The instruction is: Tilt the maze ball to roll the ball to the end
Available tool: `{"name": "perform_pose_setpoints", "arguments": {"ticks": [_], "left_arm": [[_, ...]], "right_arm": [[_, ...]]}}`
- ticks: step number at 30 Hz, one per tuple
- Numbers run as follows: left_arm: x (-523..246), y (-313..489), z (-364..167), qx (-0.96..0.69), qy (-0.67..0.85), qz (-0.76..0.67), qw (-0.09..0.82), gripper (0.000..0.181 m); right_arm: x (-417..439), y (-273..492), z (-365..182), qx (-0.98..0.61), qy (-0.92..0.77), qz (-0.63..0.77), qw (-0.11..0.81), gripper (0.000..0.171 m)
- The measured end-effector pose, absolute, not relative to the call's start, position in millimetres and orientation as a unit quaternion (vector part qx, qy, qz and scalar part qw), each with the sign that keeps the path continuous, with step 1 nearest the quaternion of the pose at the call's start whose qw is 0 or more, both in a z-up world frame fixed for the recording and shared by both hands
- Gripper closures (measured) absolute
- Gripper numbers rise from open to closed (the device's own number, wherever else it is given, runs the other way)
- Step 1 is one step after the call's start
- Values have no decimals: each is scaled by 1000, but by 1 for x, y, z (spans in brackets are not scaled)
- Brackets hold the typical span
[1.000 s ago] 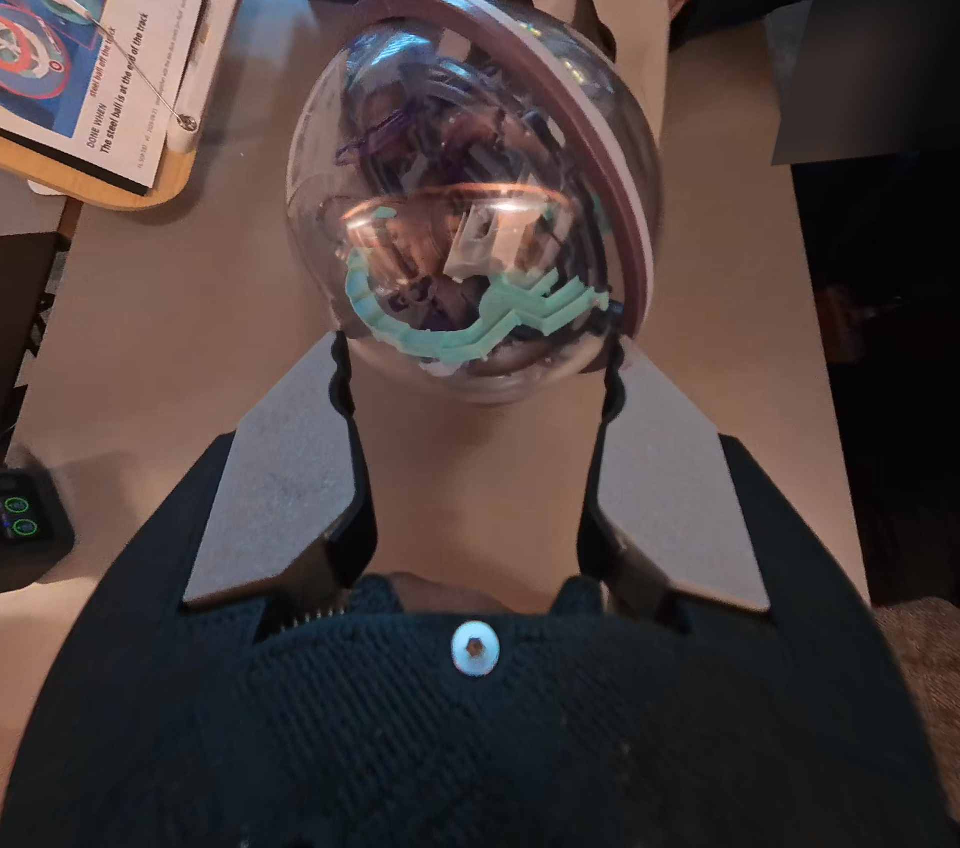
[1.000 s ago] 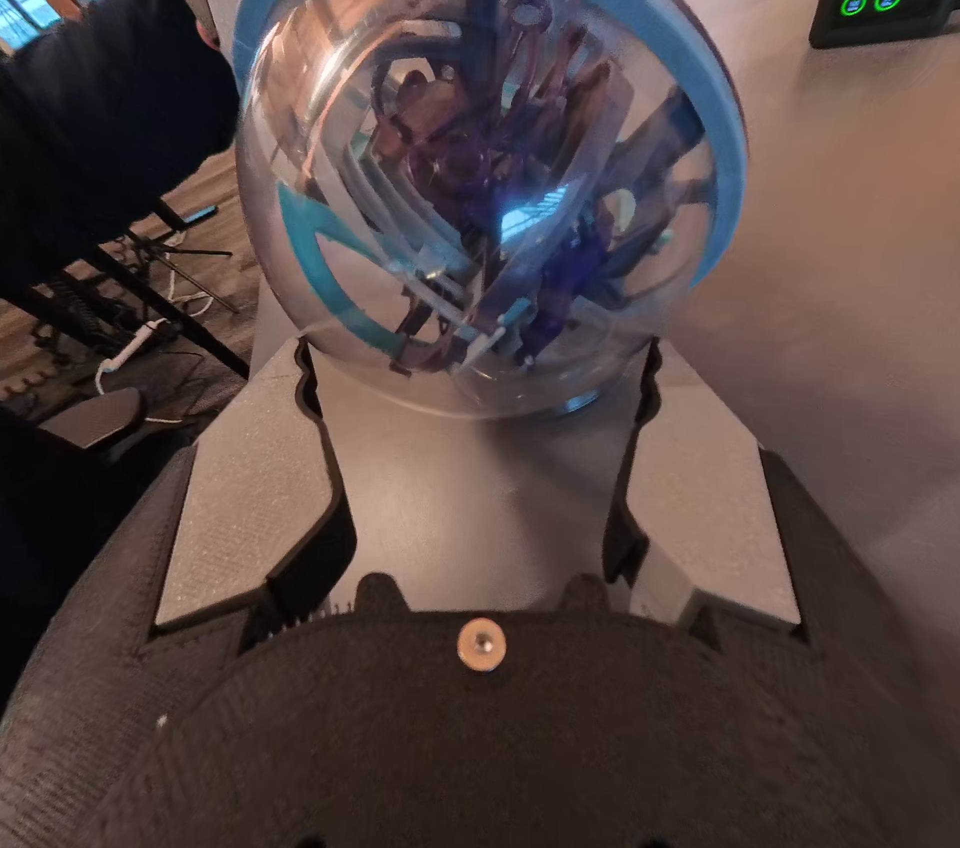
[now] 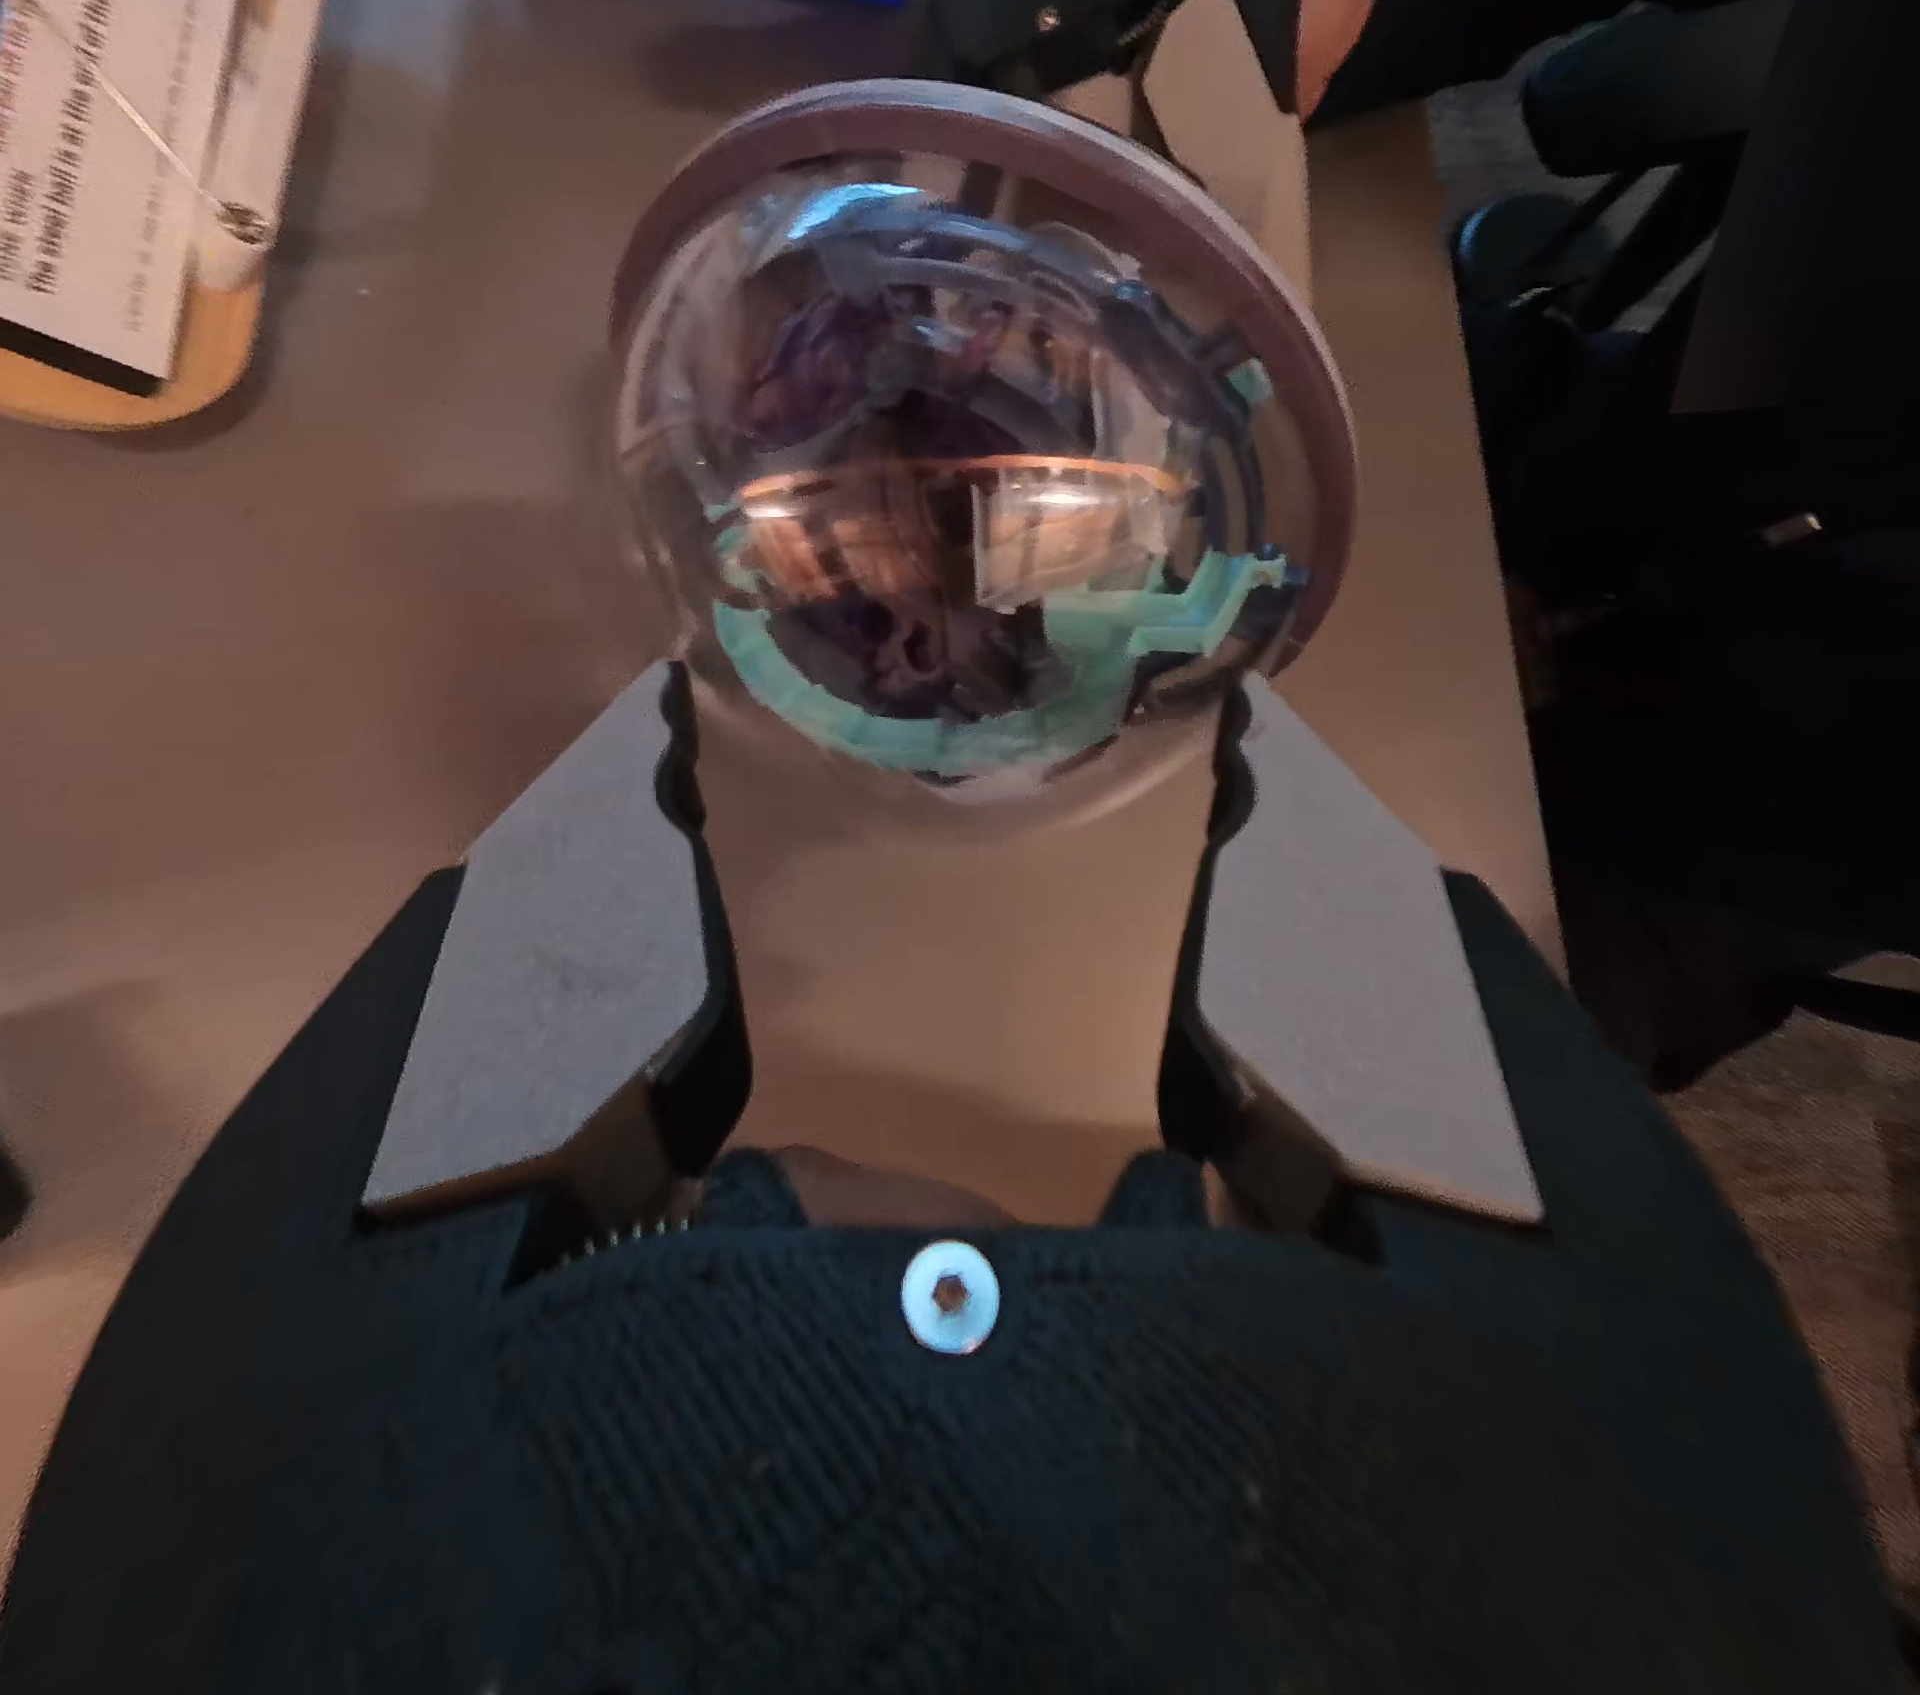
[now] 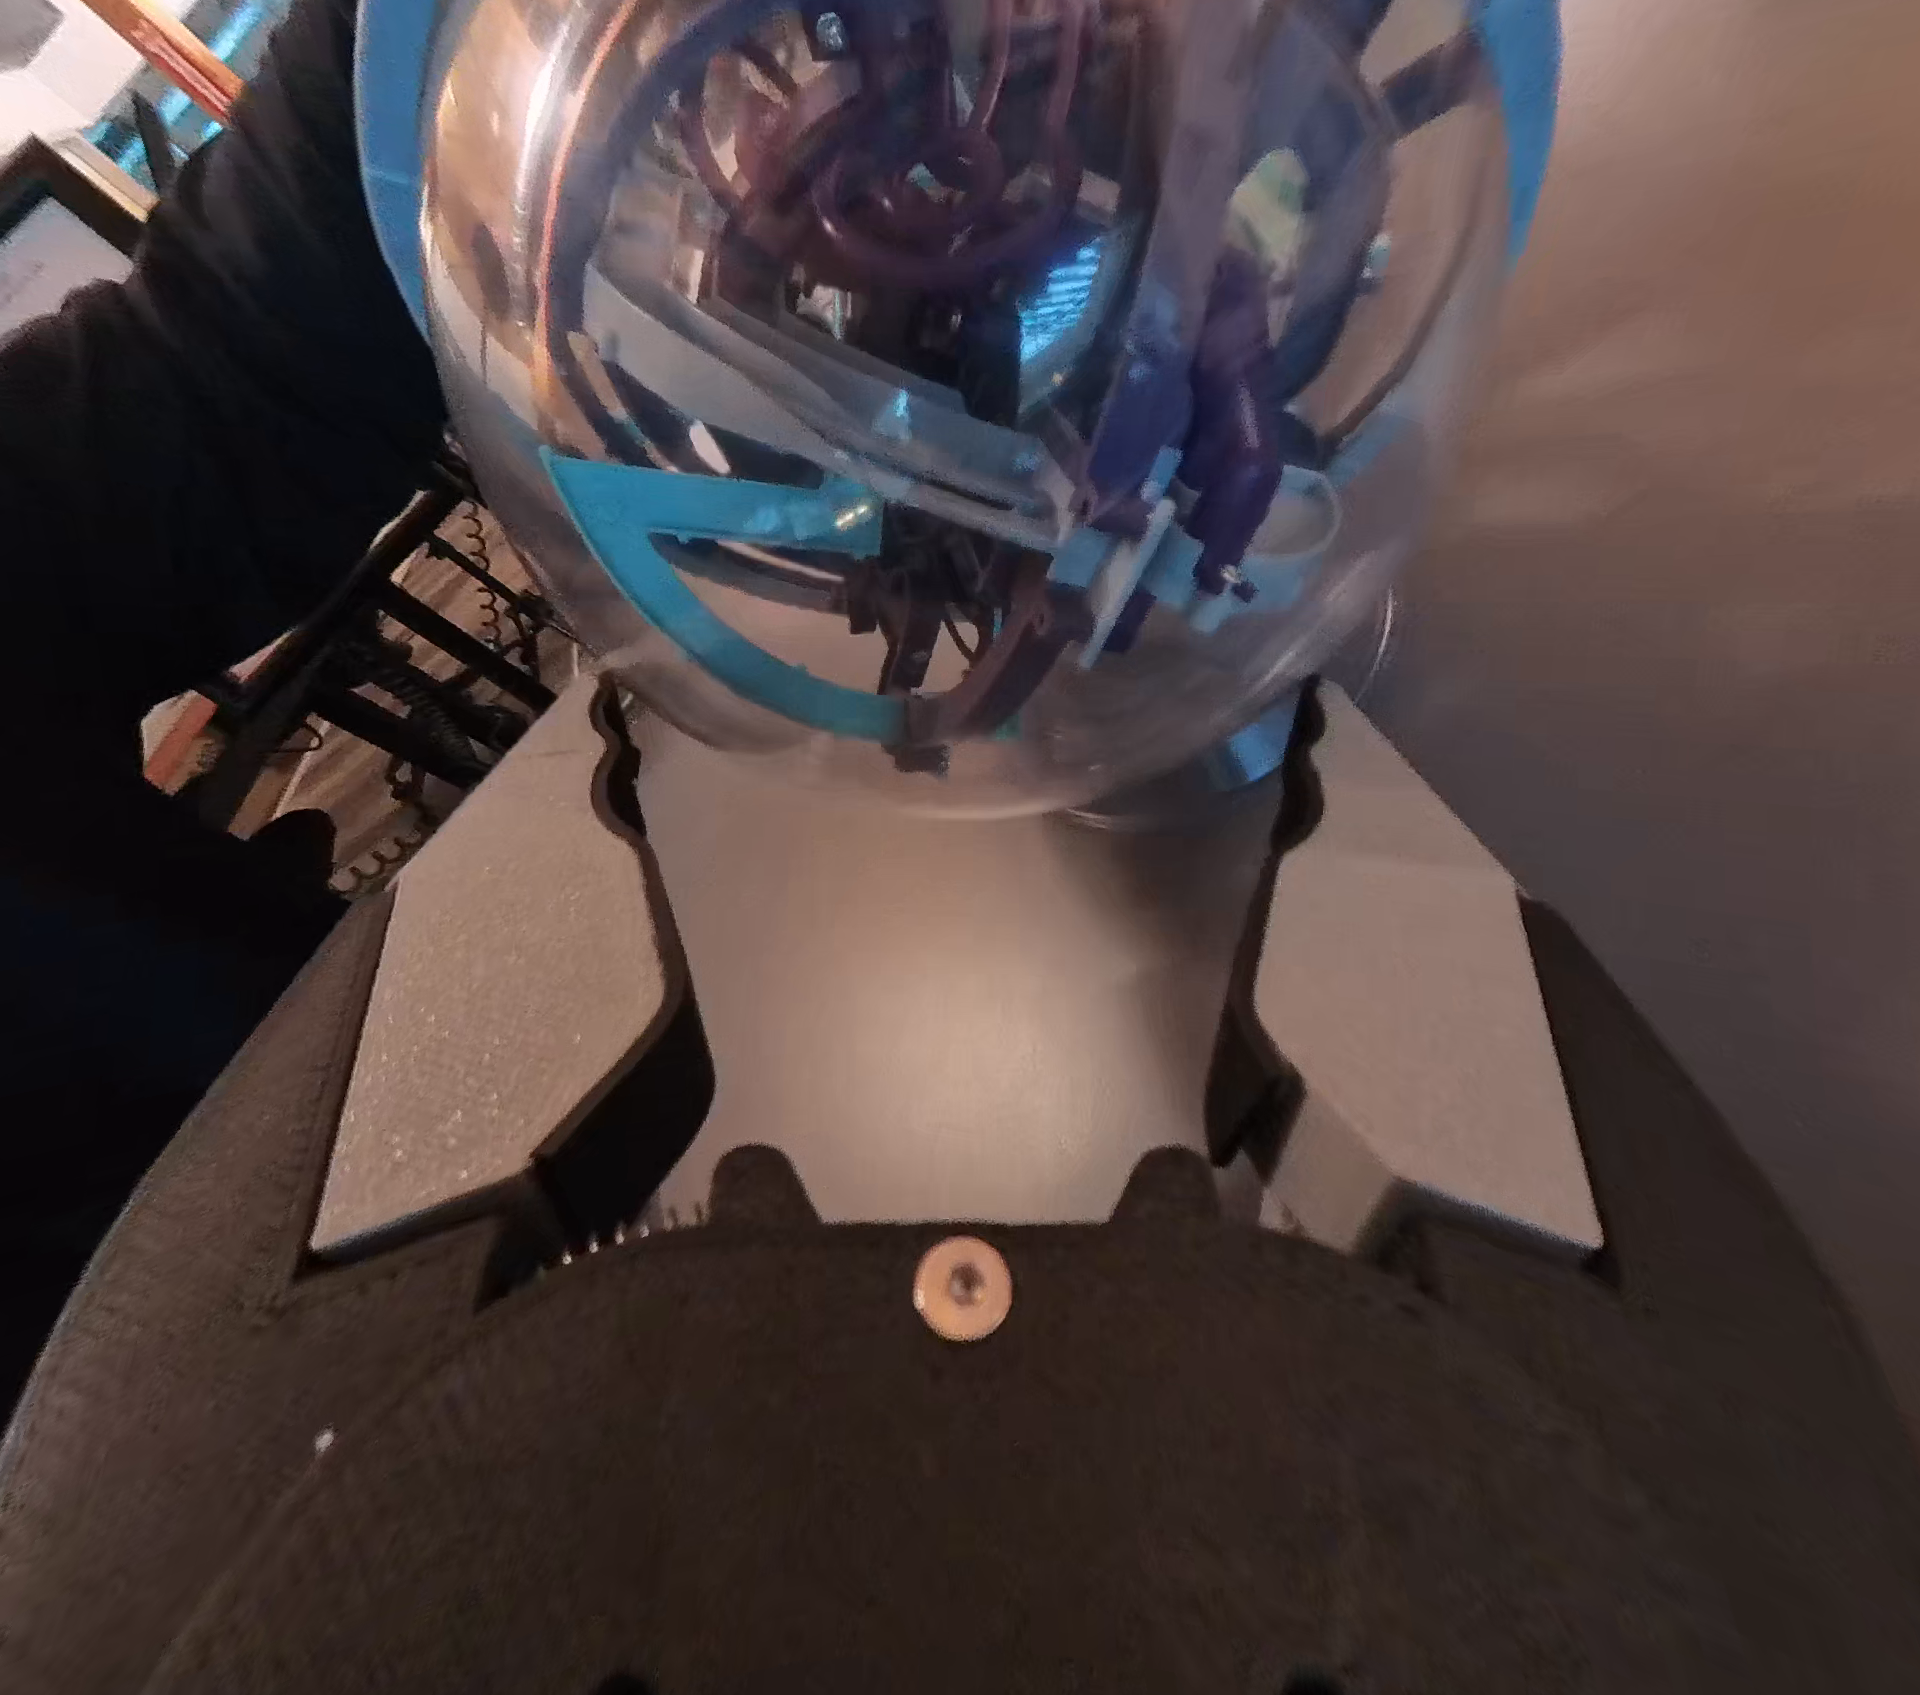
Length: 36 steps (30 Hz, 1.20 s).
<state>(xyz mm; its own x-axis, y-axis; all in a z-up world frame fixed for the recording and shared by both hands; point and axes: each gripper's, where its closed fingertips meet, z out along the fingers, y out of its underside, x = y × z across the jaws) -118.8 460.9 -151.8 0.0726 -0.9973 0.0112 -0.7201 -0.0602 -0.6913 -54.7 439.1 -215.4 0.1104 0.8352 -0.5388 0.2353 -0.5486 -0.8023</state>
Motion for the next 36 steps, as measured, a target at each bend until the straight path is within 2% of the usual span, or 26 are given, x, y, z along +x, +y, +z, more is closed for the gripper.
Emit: {"name": "perform_pose_setpoints", "arguments": {"ticks": [3,9,19,26,29,32,36], "left_arm": [[-118,462,-162,-684,636,-229,274,70],[-125,460,-173,-692,628,-185,304,74],[-127,452,-176,-699,585,-201,358,75],[-123,456,-159,-695,568,-258,357,70],[-113,456,-172,-695,583,-247,339,66],[-110,461,-183,-692,598,-207,348,56],[-116,466,-192,-703,585,-182,362,60]], "right_arm": [[-56,443,-213,-689,-382,552,274,49],[-51,451,-201,-676,-374,558,303,49],[-48,454,-197,-660,-399,566,293,51],[-44,452,-204,-667,-411,562,265,46],[-49,449,-208,-667,-426,559,247,43],[-50,452,-209,-667,-445,539,257,43],[-48,465,-196,-663,-433,535,295,43]]}}
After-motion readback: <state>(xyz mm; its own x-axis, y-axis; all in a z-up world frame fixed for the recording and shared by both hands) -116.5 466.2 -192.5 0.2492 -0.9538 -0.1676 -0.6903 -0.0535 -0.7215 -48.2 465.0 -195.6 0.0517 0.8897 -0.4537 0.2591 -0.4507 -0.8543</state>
